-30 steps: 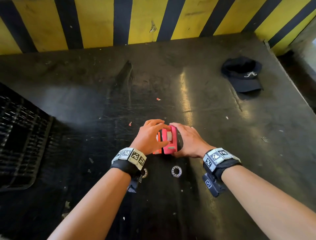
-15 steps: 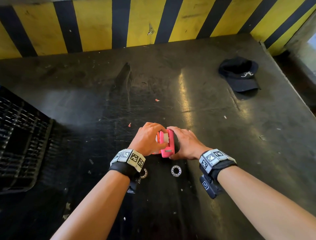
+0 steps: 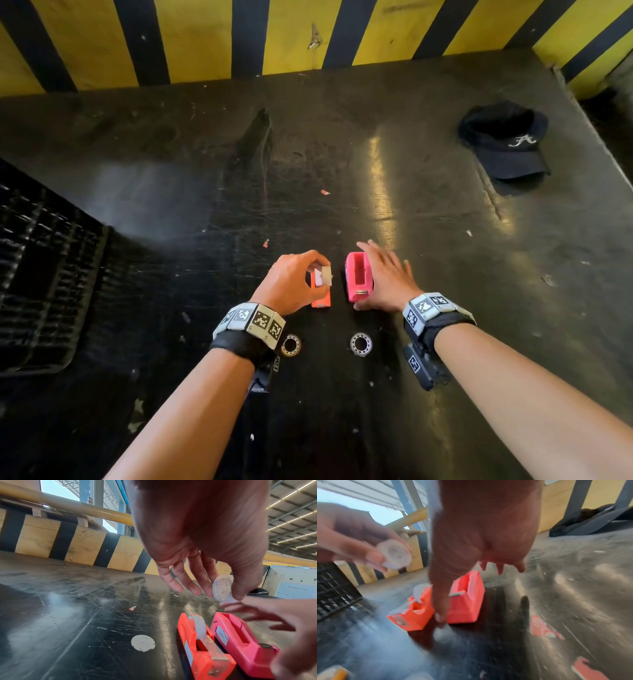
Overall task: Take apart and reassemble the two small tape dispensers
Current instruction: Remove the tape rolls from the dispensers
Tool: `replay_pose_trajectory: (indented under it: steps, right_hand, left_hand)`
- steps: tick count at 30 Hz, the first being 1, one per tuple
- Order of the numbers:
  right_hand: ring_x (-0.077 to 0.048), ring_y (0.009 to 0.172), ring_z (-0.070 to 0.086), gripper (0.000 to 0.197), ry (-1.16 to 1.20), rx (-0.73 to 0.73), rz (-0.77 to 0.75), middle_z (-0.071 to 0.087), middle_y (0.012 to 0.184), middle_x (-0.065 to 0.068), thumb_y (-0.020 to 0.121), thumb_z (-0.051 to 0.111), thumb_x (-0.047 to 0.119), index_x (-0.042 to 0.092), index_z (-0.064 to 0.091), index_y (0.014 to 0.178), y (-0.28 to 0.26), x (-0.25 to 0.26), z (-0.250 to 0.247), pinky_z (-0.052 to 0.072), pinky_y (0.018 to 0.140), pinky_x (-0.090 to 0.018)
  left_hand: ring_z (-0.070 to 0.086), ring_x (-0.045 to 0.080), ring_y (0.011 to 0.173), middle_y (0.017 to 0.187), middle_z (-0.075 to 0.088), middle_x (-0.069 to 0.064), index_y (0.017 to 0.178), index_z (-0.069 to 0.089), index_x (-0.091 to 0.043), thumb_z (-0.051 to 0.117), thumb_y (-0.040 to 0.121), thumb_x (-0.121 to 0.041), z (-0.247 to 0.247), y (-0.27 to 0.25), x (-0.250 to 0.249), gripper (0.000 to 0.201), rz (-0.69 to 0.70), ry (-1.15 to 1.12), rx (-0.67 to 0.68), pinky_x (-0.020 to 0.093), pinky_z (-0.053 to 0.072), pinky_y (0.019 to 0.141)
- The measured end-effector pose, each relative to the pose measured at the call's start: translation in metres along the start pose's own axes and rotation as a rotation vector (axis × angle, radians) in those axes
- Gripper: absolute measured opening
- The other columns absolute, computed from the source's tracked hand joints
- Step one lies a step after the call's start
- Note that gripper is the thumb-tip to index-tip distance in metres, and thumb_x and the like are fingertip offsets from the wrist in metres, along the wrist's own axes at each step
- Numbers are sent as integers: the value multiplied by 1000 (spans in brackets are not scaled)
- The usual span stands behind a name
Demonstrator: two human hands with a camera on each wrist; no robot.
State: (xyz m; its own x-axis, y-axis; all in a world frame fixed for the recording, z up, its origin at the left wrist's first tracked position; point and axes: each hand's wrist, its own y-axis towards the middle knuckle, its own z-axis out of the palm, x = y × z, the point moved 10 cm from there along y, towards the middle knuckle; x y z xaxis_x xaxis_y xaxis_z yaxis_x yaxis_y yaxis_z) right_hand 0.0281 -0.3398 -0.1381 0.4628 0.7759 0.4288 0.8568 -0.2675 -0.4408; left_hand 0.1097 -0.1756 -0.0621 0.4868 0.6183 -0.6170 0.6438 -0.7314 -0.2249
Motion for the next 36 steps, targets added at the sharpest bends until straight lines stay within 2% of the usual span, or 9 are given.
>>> replay_pose_trajectory:
  steps: [2, 4, 7, 14, 22, 25, 30, 34, 36]
  right_hand:
    - [-31, 154, 23, 96, 102, -123, -114, 26, 166, -3, 70, 85, 43, 34, 37, 152, -5, 17, -15, 22, 122, -60]
    - [-24, 140, 44, 46, 282, -213, -201, 47, 151, 0, 81, 80, 35, 32, 66, 124, -12, 31, -26, 35, 116, -47]
    - [-10, 123, 47, 15, 391, -163, -191, 53, 140, 7, 86, 81, 32, 33, 75, 99, -21, 41, -19, 40, 106, -38]
    - [-13, 129, 48, 12, 429, -112, -175, 52, 138, 5, 85, 82, 33, 37, 74, 93, -27, 44, -9, 41, 111, -41]
    - [-14, 133, 47, 13, 409, -73, -180, 52, 142, 4, 87, 81, 33, 26, 78, 97, -26, 46, -6, 38, 114, -45]
    - [-16, 138, 43, 14, 400, -48, -181, 52, 145, 2, 89, 79, 33, 23, 77, 99, -28, 49, -6, 35, 114, -39]
    - [-16, 138, 45, 9, 399, -17, -189, 56, 139, 0, 86, 80, 30, 30, 72, 82, -29, 49, -7, 36, 116, -42]
    - [-16, 129, 51, 10, 364, -45, -126, 58, 134, -2, 87, 80, 25, 20, 73, 82, -32, 29, -15, 32, 103, -24]
    - [-15, 128, 50, 15, 339, -40, -112, 58, 133, -1, 87, 81, 31, 18, 74, 84, -35, 22, -15, 30, 100, -24]
  left_hand:
    - [68, 12, 112, 120, 74, -2, 125, 67, -21, 84, 81, -22, 1, -1, 4, 47, -14, -1, 0, 33, 56, 99]
    - [69, 11, 107, 115, 74, -4, 124, 67, -21, 84, 80, -22, 4, -2, 7, 47, -22, -8, -2, 34, 58, 97]
    - [70, 11, 101, 111, 74, -5, 124, 67, -20, 85, 80, -23, 8, -5, 8, 47, -27, -23, 8, 34, 60, 93]
    - [72, 11, 97, 110, 76, -4, 121, 68, -19, 88, 78, -26, 12, -13, 3, 48, 9, -26, -8, 31, 61, 90]
    - [74, 12, 97, 109, 77, -3, 119, 69, -19, 88, 77, -26, 16, -12, 2, 47, 32, -26, -3, 34, 61, 90]
    - [73, 13, 98, 110, 77, -3, 120, 69, -19, 87, 78, -26, 17, -13, 0, 47, 40, -28, 3, 33, 61, 90]
    - [72, 13, 96, 107, 75, -3, 116, 70, -19, 86, 78, -26, 20, -19, 7, 43, -4, -28, 13, 33, 61, 90]
    - [68, 14, 94, 104, 71, -5, 112, 71, -23, 82, 79, -26, 41, -32, 15, 35, -80, 75, 113, 36, 58, 91]
    - [69, 17, 100, 110, 71, -2, 112, 71, -23, 81, 81, -26, 66, -42, 16, 33, -113, 172, 214, 35, 58, 91]
